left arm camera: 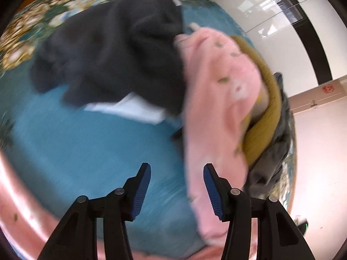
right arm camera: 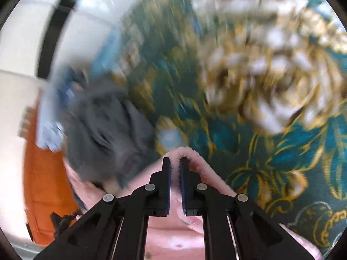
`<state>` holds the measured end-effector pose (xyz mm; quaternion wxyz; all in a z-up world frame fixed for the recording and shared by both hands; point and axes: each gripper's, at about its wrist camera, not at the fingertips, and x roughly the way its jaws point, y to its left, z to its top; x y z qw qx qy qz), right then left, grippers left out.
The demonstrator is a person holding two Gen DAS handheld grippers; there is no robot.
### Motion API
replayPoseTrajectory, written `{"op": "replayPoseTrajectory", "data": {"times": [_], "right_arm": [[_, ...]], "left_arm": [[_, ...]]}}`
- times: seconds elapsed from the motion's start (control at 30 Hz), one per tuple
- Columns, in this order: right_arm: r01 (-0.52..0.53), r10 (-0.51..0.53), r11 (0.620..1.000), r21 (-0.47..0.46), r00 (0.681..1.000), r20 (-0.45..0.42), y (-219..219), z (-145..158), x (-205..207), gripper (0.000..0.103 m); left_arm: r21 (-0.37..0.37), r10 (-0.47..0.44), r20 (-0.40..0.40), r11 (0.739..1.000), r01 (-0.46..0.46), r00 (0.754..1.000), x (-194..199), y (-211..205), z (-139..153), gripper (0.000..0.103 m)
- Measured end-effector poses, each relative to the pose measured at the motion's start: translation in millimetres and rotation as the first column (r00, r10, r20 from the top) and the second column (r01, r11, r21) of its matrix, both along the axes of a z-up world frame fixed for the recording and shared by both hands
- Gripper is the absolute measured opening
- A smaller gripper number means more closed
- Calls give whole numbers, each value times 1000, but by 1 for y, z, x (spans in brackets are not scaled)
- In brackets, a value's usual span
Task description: Fold clothes
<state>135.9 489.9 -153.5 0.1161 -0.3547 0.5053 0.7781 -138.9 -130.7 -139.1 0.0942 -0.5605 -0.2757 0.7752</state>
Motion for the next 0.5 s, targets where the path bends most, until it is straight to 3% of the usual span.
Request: {"op": "replayPoseTrajectory", "data": {"times": [0.1, 0.2, 0.33, 0.4, 0.43, 0.5], "right_arm": [[178, -178, 981, 72, 984, -10, 24, 21, 49, 7], [355, -357, 924, 145, 934, -14, 50, 39, 100, 7], [374, -383, 917, 142, 922, 48, 52, 28, 121, 7], [362, -371, 923, 131, 927, 58, 45, 24, 116, 7], [357, -366, 926, 125, 928, 66, 42, 22, 112, 7], [344, -354, 931, 122, 933, 65, 40, 24, 109, 7]], "left_arm": [[-17, -8, -19, 1000, 8, 1000, -28, 19, 6, 59], [-38, -10, -2, 999, 10, 1000, -47, 36, 0, 59], [-10, 32, 41, 999, -32, 999, -60, 49, -15, 55], [8, 68, 60, 998, -69, 996, -60, 49, -19, 10], [4, 79, 65, 997, -79, 995, -59, 48, -17, 9], [32, 65, 0, 997, -65, 998, -51, 45, -1, 8]]}}
